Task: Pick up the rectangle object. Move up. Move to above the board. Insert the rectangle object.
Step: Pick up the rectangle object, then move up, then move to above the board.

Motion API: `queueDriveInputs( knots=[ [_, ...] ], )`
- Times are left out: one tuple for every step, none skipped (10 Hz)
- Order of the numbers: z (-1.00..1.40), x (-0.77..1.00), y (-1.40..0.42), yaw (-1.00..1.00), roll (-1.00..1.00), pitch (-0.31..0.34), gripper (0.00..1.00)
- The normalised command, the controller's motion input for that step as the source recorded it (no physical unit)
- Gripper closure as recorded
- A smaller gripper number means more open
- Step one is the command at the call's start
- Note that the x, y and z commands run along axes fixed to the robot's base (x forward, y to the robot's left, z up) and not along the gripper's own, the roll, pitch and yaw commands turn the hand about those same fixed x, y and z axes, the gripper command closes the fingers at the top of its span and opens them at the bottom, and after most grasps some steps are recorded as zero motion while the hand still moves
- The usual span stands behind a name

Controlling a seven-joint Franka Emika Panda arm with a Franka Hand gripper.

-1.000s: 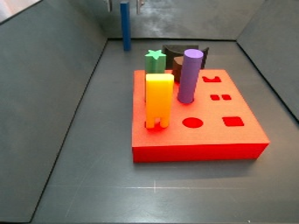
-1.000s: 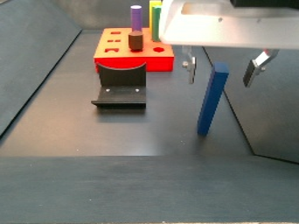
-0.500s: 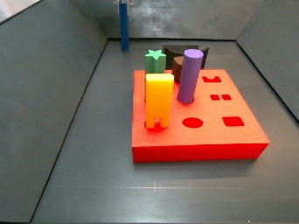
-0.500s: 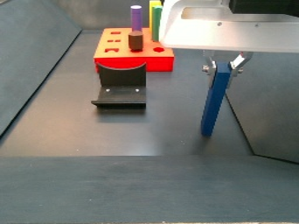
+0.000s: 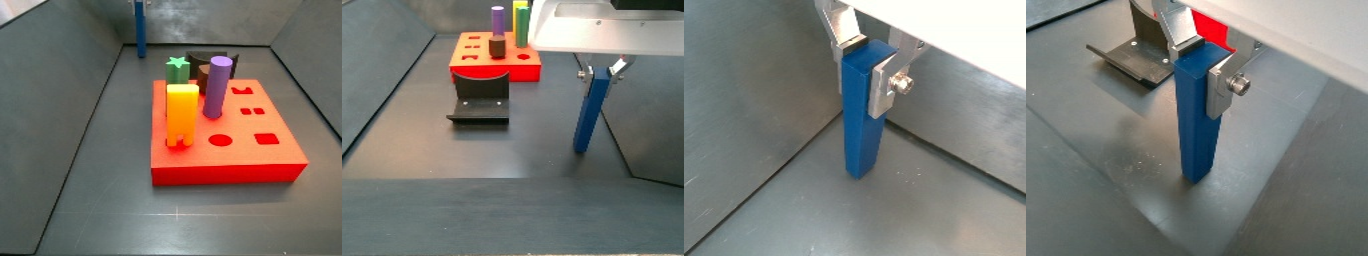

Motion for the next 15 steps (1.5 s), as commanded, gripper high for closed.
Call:
queueDriveInputs(
  knots=[
    [0.0, 0.0, 0.0, 0.0, 0.0, 0.0, 1.0],
    [0.0, 0.0, 0.0, 0.0, 0.0, 0.0, 1.0],
    [0.0, 0.0, 0.0, 0.0, 0.0, 0.0, 1.0],
    [0.0, 0.0, 0.0, 0.0, 0.0, 0.0, 1.0],
    [0.83, 0.0, 0.0, 0.0, 0.0, 0.0, 1.0],
    [0.85, 0.04, -0.07, 0.04, -0.01, 0.003, 1.0],
    [0.75, 0.01, -0.05, 0.04, 0.01, 0.041, 1.0],
    [0.58, 0.0, -0.02, 0.04, 0.04, 0.076, 1.0],
    [0.45, 0.0, 0.0, 0.03, 0.06, 0.092, 1.0],
    [0.31, 0.0, 0.0, 0.03, 0.07, 0.104, 1.0],
    [0.18, 0.0, 0.0, 0.02, 0.06, 0.1, 1.0],
    [1.0, -0.31, 0.15, 0.03, -0.22, -0.225, 1.0],
    [1.0, -0.32, 0.15, 0.03, -0.22, -0.218, 1.0],
    [1.0, -0.3, 0.12, 0.0, -0.19, -0.206, 1.0],
    [1.0, -0.24, 0.09, -0.01, -0.13, -0.136, 1.0]
  ],
)
